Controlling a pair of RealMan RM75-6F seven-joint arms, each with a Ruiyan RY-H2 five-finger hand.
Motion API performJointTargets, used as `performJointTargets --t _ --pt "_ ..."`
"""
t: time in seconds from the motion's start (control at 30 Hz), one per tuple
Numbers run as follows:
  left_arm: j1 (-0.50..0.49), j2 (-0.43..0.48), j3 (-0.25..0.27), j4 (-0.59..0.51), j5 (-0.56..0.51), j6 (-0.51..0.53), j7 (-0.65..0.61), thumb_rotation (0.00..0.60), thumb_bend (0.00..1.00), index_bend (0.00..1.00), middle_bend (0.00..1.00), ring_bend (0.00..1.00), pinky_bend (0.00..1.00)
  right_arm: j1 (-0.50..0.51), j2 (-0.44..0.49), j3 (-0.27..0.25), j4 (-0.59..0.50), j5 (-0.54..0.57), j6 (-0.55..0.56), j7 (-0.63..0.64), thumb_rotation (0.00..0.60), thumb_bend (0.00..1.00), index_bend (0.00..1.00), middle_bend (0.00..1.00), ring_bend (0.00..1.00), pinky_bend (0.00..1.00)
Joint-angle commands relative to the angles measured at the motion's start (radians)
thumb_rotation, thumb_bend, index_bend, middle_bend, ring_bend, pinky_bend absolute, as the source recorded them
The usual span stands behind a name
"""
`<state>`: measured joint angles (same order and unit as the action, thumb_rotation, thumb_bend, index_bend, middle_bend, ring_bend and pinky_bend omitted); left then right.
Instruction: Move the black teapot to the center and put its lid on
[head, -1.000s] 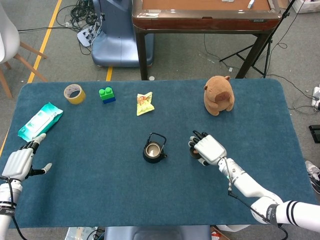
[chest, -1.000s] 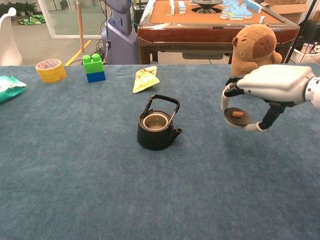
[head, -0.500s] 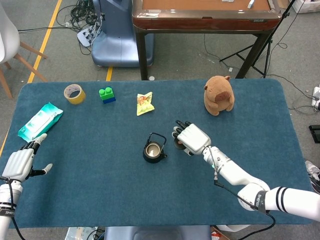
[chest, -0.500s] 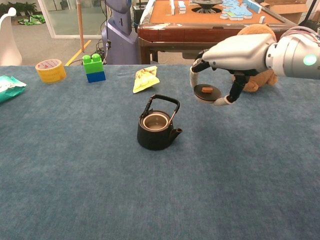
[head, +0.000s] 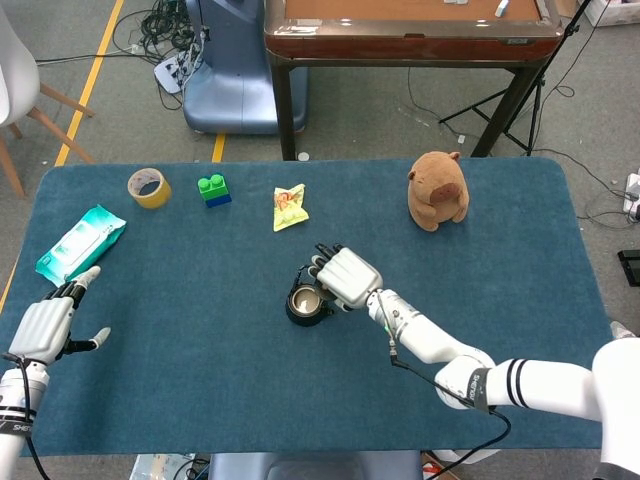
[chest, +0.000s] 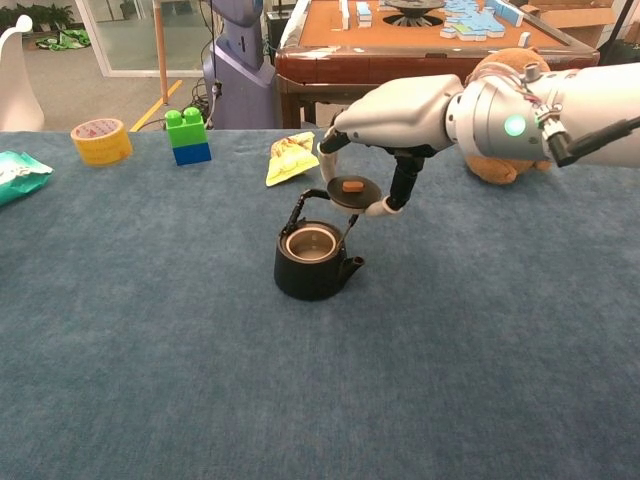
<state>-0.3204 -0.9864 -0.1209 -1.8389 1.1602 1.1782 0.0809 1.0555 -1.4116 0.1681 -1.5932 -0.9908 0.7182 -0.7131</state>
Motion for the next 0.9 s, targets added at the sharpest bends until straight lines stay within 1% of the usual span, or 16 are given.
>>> performJointTargets --t 0.03,0.4,0.9 --pt "0.000 0.001 0.000 -0.002 0.001 0.000 0.002 0.600 0.25 0.08 0.12 0.14 0.17 0.034 -0.024 -0.005 0.015 0.034 -0.002 -0.030 0.600 0.32 0.37 0.23 0.09 0.24" --pt "0.005 0.004 0.005 -0.013 0.010 0.011 0.006 0.600 0.25 0.08 0.12 0.14 0.17 0.127 -0.083 -0.024 0.057 0.134 0.011 -0.090 0.600 0.32 0.37 0.23 0.09 0.24" --pt "0.012 0.005 0.011 -0.008 0.020 0.012 -0.004 0.600 0.25 0.08 0.12 0.14 0.17 0.182 -0.149 -0.087 0.116 0.168 0.017 -0.109 0.600 0.32 0.37 0.23 0.09 0.24"
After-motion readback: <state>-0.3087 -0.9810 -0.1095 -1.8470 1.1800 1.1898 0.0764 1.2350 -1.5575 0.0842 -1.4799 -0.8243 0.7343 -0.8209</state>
